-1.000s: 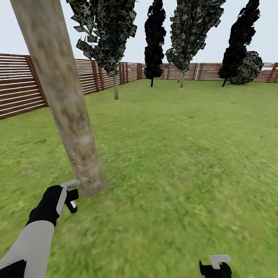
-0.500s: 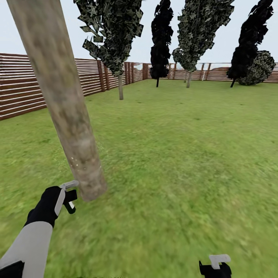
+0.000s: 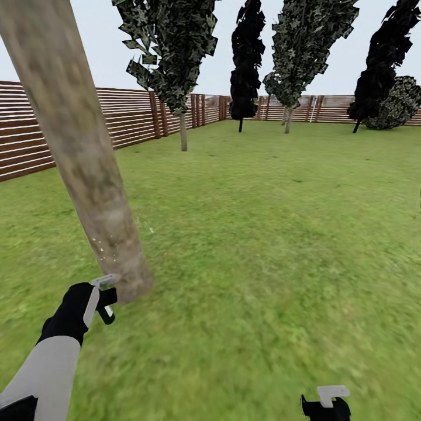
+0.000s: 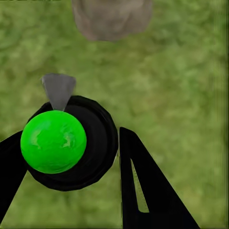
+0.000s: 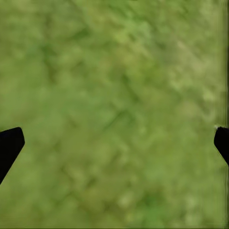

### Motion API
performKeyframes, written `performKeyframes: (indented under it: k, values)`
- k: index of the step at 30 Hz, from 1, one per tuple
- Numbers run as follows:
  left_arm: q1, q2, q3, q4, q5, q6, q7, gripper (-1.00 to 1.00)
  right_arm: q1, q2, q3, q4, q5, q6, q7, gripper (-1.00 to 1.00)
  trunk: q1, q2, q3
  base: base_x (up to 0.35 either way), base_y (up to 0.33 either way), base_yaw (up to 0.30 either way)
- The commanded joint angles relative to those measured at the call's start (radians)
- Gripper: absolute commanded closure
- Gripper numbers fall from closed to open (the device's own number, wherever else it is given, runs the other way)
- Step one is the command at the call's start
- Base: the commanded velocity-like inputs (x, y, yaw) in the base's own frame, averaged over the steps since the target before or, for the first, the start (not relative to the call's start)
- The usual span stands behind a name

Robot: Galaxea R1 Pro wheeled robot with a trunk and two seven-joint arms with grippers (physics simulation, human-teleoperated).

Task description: In the garden, pick up the pesticide atomizer on the floor and spray pesticide onto both trees until each tree trunk is fully covered.

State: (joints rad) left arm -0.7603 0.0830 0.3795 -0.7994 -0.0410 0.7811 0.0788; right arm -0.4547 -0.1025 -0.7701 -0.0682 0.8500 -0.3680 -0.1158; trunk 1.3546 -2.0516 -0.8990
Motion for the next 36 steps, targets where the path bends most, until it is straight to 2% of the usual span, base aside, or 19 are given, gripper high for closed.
performKeyframes:
  k: [1,12,28,36]
  values:
    - [-0.001,0.001,0.002,-0.001,-0.004,0.005,-0.001,1.00,-0.001,0.000,-0.006,0.002,0.011,-0.003,-0.005,-1.00,0.000,0.000,-0.001,0.112,-0.272,0.089]
    - [-0.001,0.003,0.001,-0.001,-0.001,0.004,0.002,1.00,-0.001,0.000,-0.006,0.002,0.011,-0.003,-0.005,-1.00,0.000,0.000,-0.001,0.165,-0.250,0.248]
    - [-0.001,-0.002,0.004,-0.003,0.000,0.006,-0.001,1.00,-0.001,0.000,-0.006,0.002,0.011,-0.003,-0.006,-1.00,0.000,0.000,-0.001,0.207,-0.220,0.014]
    - [-0.002,0.006,0.005,-0.006,-0.003,0.007,-0.001,1.00,-0.001,0.001,-0.006,0.002,0.011,-0.003,-0.005,-1.00,0.000,0.000,-0.001,0.152,-0.241,0.232]
